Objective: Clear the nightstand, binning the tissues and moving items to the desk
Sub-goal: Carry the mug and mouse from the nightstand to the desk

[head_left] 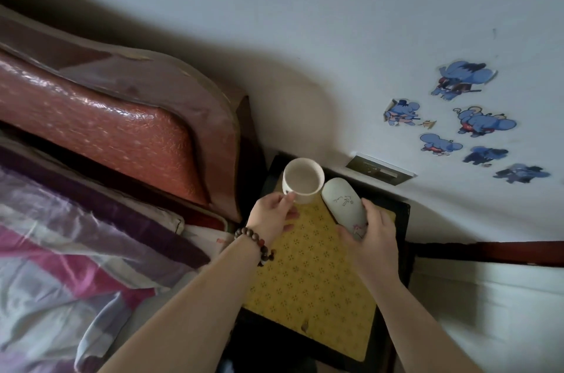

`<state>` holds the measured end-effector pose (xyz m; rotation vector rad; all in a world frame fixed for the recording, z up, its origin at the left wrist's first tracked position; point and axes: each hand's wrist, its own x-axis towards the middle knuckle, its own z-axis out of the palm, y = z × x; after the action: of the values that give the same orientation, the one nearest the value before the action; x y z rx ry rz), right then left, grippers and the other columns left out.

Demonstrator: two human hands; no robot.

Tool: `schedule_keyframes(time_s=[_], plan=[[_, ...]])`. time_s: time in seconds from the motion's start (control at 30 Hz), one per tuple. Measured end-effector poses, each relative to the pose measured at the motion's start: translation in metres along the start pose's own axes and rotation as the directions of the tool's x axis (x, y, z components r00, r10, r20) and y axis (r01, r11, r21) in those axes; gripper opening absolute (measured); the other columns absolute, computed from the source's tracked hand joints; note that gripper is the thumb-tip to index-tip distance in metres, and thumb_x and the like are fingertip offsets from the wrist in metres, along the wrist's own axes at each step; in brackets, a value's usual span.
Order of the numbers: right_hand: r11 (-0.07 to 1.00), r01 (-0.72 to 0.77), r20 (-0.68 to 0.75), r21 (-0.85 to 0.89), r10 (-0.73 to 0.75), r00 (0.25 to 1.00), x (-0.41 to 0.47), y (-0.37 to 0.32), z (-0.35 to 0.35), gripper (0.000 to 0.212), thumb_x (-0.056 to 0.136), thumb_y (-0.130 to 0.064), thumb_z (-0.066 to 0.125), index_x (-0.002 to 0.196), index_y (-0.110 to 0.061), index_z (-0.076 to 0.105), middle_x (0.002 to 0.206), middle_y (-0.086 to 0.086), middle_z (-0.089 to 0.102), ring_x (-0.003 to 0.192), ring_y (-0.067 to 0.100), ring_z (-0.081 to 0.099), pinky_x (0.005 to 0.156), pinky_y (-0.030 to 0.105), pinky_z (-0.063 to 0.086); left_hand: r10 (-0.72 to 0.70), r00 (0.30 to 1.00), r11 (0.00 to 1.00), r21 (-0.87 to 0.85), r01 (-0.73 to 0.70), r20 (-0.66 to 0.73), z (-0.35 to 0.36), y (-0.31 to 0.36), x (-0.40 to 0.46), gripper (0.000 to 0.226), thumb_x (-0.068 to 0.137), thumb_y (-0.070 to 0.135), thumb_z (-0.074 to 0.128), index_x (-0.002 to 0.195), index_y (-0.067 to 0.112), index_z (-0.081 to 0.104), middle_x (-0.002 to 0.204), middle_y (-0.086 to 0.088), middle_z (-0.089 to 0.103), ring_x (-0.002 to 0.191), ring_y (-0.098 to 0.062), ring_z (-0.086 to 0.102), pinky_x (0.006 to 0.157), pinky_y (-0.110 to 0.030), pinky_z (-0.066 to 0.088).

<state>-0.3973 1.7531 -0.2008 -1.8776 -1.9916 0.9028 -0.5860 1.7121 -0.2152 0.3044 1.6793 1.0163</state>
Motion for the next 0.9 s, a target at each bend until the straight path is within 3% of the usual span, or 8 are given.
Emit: schedule_keyframes(time_s=[0.1, 0.23, 0.4, 0.47, 0.63, 0.77, 0.9], plan=[[0.999, 0.045, 0.001, -0.018, -0.045, 0.999, -0.02, -0.02, -0.031, 0.076, 0.075, -0.036, 0.074, 0.138, -0.024, 0.035, 0.131, 0.0, 0.044, 0.117, 0.018, 0.045, 0.093, 0.042, 0.049, 0.047, 0.998, 0.998, 0.029, -0.047, 0.03, -0.014, 0.01, -0.047, 0.028, 0.091, 0.041, 0.056, 0.089, 0.017, 0.068, 0.085, 0.0, 0.073, 0.079, -0.009, 0.071, 0.07, -0.031, 0.058], [0.977, 0.211, 0.011, -0.038, -0.211, 0.977, -0.046, -0.052, -0.068, 0.074, 0.075, -0.035, 0.075, 0.137, -0.02, 0.037, 0.13, 0.003, 0.047, 0.114, 0.019, 0.048, 0.088, 0.037, 0.052, 0.088, 0.996, 0.996, 0.01, -0.088, 0.002, -0.036, 0.017, -0.111, 0.028, 0.092, 0.04, 0.055, 0.089, 0.015, 0.068, 0.083, -0.002, 0.073, 0.079, -0.011, 0.071, 0.065, -0.026, 0.055], [0.913, 0.409, 0.12, -0.017, -0.404, 0.907, -0.068, -0.089, -0.085, 0.072, 0.077, -0.038, 0.073, 0.137, -0.022, 0.037, 0.127, 0.001, 0.047, 0.109, 0.014, 0.048, 0.079, 0.024, 0.05, 0.133, 0.98, 0.984, -0.095, -0.148, -0.148, -0.062, 0.013, -0.175, 0.027, 0.092, 0.037, 0.055, 0.088, 0.014, 0.068, 0.083, -0.003, 0.074, 0.082, -0.015, 0.071, 0.071, -0.031, 0.055], [0.879, 0.477, 0.19, 0.009, -0.47, 0.862, -0.074, -0.105, -0.083, 0.072, 0.078, -0.039, 0.071, 0.138, -0.023, 0.035, 0.129, 0.0, 0.045, 0.111, 0.014, 0.048, 0.081, 0.025, 0.052, 0.123, 0.962, 0.968, -0.186, -0.171, -0.242, -0.074, 0.006, -0.195, 0.027, 0.093, 0.036, 0.055, 0.089, 0.013, 0.068, 0.086, -0.006, 0.074, 0.084, -0.017, 0.071, 0.073, -0.034, 0.055], [0.762, 0.643, 0.312, 0.081, -0.632, 0.709, -0.097, -0.145, -0.06, 0.071, 0.078, -0.038, 0.071, 0.138, -0.022, 0.037, 0.128, -0.002, 0.045, 0.112, 0.014, 0.048, 0.084, 0.026, 0.051, 0.1, 0.869, 0.894, -0.34, -0.292, -0.485, -0.106, -0.019, -0.247, 0.031, 0.092, 0.03, 0.057, 0.087, 0.001, 0.066, 0.082, -0.017, 0.069, 0.072, -0.021, 0.065, 0.064, -0.03, 0.053], [0.653, 0.744, 0.426, 0.144, -0.719, 0.549, -0.132, -0.175, -0.026, 0.071, 0.079, -0.037, 0.071, 0.139, -0.022, 0.036, 0.13, -0.003, 0.044, 0.116, 0.014, 0.045, 0.086, 0.027, 0.051, 0.021, 0.751, 0.841, -0.394, -0.37, -0.66, -0.132, -0.055, -0.292, 0.021, 0.09, 0.032, 0.06, 0.086, 0.014, 0.069, 0.083, -0.011, 0.071, 0.079, -0.021, 0.067, 0.077, -0.04, 0.054], [0.526, 0.816, 0.523, 0.24, -0.778, 0.347, -0.184, -0.203, 0.012, 0.072, 0.077, -0.038, 0.072, 0.138, -0.02, 0.038, 0.131, -0.002, 0.046, 0.121, 0.016, 0.041, 0.096, 0.035, 0.046, -0.132, 0.609, 0.762, -0.473, -0.442, -0.782, -0.155, -0.099, -0.345, 0.02, 0.09, 0.033, 0.06, 0.077, 0.019, 0.064, 0.073, -0.002, 0.07, 0.072, -0.015, 0.069, 0.065, -0.03, 0.051]])
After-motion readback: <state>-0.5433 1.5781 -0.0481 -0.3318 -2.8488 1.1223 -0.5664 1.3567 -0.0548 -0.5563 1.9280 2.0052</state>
